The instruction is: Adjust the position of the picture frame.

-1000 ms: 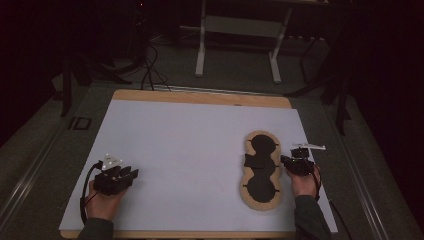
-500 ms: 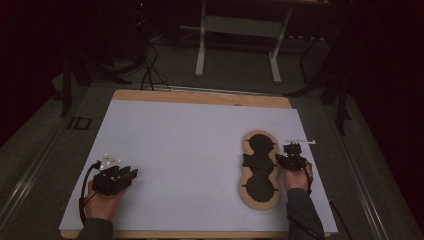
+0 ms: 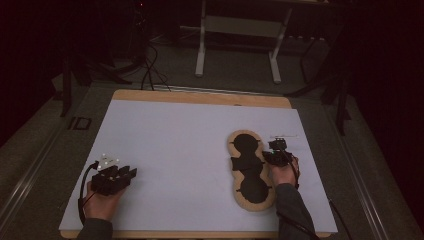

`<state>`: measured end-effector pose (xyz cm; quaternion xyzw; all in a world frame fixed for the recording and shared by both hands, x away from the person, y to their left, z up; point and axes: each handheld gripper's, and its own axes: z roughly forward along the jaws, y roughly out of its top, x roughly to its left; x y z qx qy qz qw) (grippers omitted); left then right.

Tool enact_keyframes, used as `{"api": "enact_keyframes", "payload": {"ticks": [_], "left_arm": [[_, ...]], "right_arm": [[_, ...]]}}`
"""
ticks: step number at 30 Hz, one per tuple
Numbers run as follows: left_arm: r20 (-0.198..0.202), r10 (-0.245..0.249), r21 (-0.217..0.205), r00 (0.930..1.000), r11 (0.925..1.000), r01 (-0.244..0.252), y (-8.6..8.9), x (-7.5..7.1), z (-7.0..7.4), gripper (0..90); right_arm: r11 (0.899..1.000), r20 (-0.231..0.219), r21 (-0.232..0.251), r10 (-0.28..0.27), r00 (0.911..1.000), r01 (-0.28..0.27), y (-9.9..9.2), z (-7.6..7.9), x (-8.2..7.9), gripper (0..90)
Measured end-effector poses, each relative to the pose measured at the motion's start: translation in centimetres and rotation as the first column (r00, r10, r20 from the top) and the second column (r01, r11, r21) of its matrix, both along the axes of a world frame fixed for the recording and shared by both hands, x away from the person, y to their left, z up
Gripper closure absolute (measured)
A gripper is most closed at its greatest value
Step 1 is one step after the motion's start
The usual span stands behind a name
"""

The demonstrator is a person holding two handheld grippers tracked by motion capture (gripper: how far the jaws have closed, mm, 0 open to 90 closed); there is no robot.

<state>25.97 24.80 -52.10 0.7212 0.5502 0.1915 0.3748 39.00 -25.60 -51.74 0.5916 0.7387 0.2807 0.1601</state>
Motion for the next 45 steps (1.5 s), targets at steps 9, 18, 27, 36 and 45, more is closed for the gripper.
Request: {"api": "enact_keyframes", "payload": {"ticks": [9,18,27,36,45], "left_arm": [[0.005,0.003,-0.006,1.0,1.0,-0.003,0.1,-0.1,0.1,66.2],[0.009,0.002,-0.004,1.0,1.0,-0.001,0.0,-0.2,0.1,66.5],[0.01,-0.003,0.003,0.9999,1.0,0.003,-0.1,-0.2,0.2,66.6],[0.014,-0.001,0.007,0.9999,1.0,0.001,-0.1,-0.2,0.3,66.6],[0.021,-0.001,0.01,0.9998,1.0,0.001,-0.1,-0.2,0.3,66.8]], "right_arm": [[0.995,-0.018,-0.052,0.079,0.9967,-0.08,4.3,0.3,0.9,90.0],[0.978,-0.036,-0.072,0.192,0.9808,-0.194,9.6,0.4,1.1,90.0],[0.946,-0.042,-0.076,0.313,0.9487,-0.316,15.1,0.3,0.2,90.0],[0.901,-0.053,-0.065,0.427,0.9028,-0.43,18.1,0.3,-1.0,90.0],[0.875,-0.043,-0.072,0.477,0.8777,-0.479,18.9,0.3,-1.5,90.0]]}}
